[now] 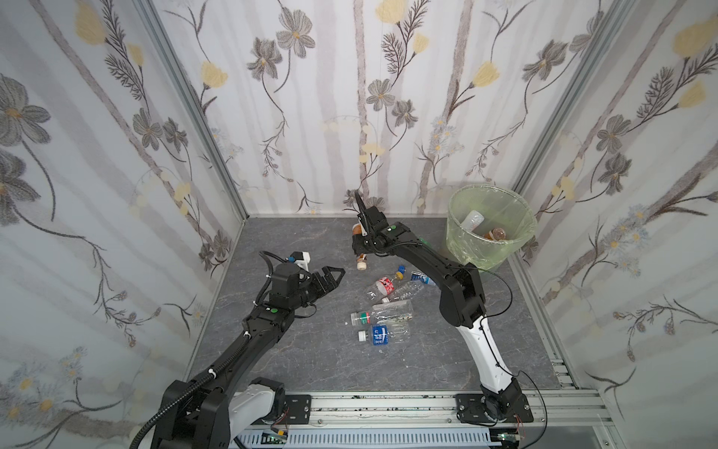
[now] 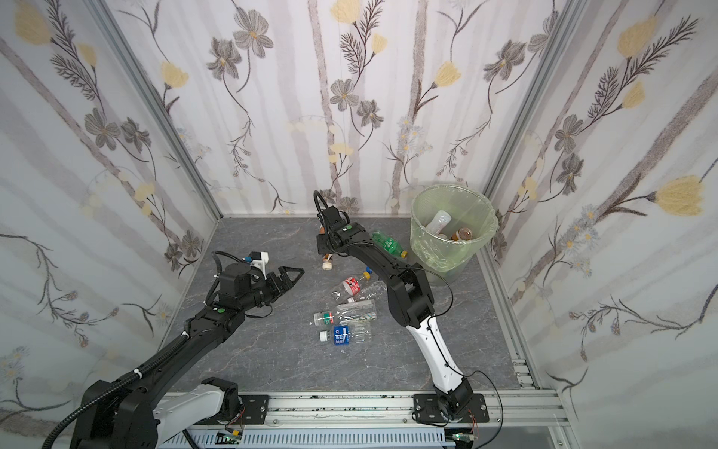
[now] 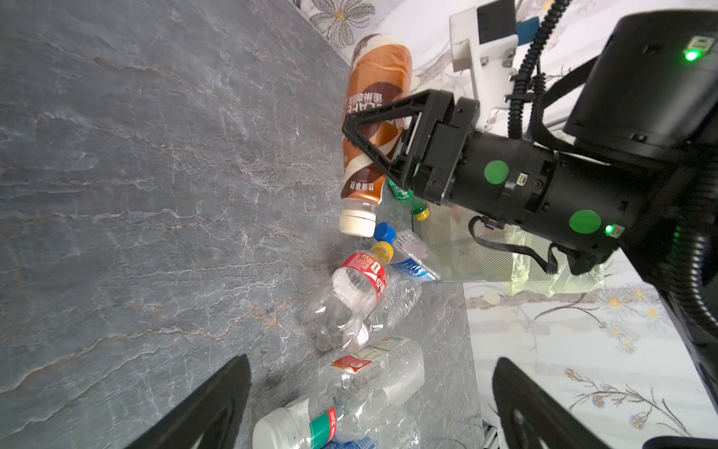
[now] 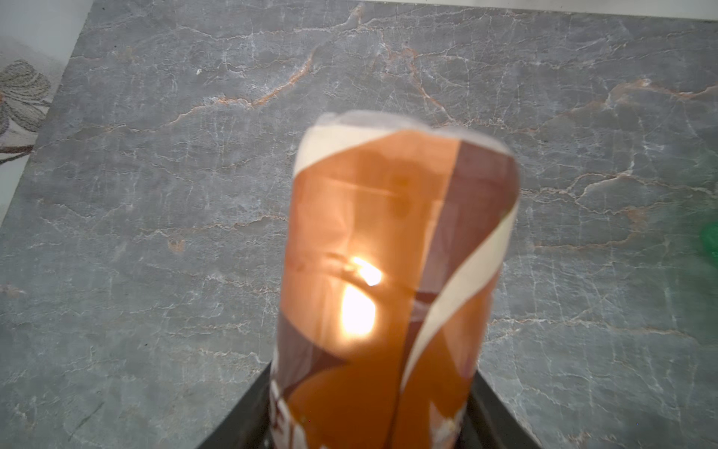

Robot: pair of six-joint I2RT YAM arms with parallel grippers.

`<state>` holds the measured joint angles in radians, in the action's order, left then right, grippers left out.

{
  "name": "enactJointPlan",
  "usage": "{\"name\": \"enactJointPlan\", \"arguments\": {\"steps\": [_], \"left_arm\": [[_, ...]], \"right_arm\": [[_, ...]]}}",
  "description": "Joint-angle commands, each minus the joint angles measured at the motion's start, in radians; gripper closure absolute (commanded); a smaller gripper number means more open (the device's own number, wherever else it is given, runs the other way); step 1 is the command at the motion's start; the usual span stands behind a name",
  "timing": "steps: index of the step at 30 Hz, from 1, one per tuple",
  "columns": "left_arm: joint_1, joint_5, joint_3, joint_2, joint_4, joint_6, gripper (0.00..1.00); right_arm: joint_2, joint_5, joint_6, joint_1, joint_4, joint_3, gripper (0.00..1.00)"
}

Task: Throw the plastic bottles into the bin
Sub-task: 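Lift the brown coffee bottle with the right gripper toward the bin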

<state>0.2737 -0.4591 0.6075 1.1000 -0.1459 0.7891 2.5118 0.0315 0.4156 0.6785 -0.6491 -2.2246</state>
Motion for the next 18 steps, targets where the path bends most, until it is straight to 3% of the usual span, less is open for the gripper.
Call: {"name": "enactJointPlan", "arguments": {"steps": [1,9,18], "left_arm": [[0.001,0.027,0.034,0.007,-0.048,0.004,0.0],[0.019,0.016,0.155,0.089,-0.079,0.026,0.0],[0.116,0.037,0.35,0.233,-0.093,0.028,0.0]], "right_arm": [[-0.06,-0.007,-0.025,0.001,-0.022,0.01,0.43],[-0.239,0.017,-0.071,-0.008,-0.029,0.122,0.43],[-0.424,0.066,-0.102,-0.075,-0.051,0.246,0.43]]}}
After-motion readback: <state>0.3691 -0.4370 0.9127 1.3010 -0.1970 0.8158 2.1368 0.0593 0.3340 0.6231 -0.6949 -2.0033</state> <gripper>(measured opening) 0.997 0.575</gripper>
